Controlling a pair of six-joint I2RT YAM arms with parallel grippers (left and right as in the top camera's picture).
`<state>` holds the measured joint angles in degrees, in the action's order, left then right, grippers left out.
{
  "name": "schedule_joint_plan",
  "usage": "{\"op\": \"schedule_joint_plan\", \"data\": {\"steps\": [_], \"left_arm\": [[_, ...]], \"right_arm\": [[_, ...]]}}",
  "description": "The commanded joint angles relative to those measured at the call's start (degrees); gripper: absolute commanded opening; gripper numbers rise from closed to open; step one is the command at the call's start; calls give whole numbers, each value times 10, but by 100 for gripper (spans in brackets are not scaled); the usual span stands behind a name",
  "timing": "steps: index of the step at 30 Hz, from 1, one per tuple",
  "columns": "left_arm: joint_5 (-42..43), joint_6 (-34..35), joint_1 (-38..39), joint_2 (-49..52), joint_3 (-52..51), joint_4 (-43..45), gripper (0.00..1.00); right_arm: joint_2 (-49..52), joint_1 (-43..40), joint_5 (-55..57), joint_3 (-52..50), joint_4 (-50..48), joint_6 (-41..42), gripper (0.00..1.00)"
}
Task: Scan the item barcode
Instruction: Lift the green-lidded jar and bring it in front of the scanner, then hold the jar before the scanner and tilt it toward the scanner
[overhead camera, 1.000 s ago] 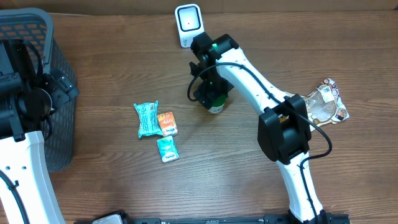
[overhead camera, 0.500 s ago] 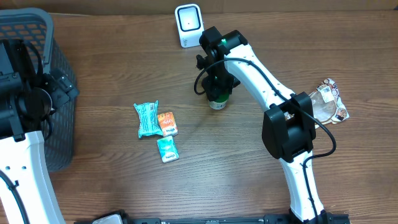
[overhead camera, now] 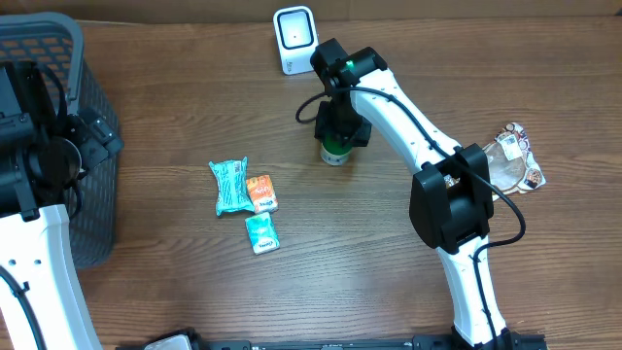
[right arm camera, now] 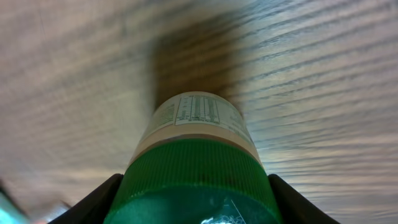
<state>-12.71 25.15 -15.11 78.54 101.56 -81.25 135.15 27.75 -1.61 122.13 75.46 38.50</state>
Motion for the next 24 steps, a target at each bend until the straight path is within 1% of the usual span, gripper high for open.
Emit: {"op": "schedule_joint_plan", "data": {"steps": [1,3,8,12,14,15,17,22,23,24], "left_arm": [[-8,2,-2,1,8,1,99],[-8,2,-2,1,8,1,100],[-8,2,-2,1,8,1,100],[-8,2,-2,1,8,1,100],[-8,2,-2,1,8,1,100],[-8,2,-2,1,8,1,99],[-8,2,-2,1,8,1,99],[-8,2,-2,1,8,1,100],[-8,2,-2,1,8,1,100],[-8,2,-2,1,8,1,99]], "right_arm": [[-6,-1,-17,-2,-21,221,94],[-6,-1,-25,-2,-22,282,100],[-6,-1,-33,-2,-28,348,100],[-6,-1,-26,-2,-38,349,100],[-6,-4,-6,-2,-41,329,100],[-6,-5,0,-2,-46,302,100],[-6,-6,7,-2,-58,217,100],[-6,-6,22,-2,-64,0,100],[-6,-6,21,-2,-62,-62,100],[-6,-6,21,-2,-59,-101,100]]}}
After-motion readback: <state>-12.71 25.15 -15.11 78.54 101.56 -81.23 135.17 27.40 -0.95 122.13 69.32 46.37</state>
